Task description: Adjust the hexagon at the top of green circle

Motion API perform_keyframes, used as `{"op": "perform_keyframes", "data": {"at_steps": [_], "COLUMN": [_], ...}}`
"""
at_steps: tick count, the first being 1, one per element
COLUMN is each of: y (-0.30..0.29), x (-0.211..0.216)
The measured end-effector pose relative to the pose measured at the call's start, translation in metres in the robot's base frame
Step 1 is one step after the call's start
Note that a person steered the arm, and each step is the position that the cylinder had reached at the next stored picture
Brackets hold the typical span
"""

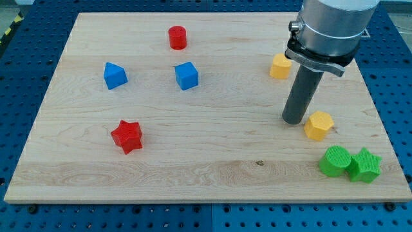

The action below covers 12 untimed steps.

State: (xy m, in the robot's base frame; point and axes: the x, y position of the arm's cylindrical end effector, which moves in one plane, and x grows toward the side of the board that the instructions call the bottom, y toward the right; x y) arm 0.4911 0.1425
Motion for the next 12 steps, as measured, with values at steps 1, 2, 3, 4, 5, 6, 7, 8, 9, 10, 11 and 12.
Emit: {"op": "perform_keyframes", "data": {"at_steps": [1,2,3,4,5,6,7,8,9,10,11,12], "y": [0.0,0.0,0.015,0.015,0.019,0.009,0.008,0.009,0.029,0.029,0.038,0.041], "x": [0.02,0.022,0.03,0.031,0.031,0.022,0.016,0.008,0.008,0.007,-0.002,-0.002]}}
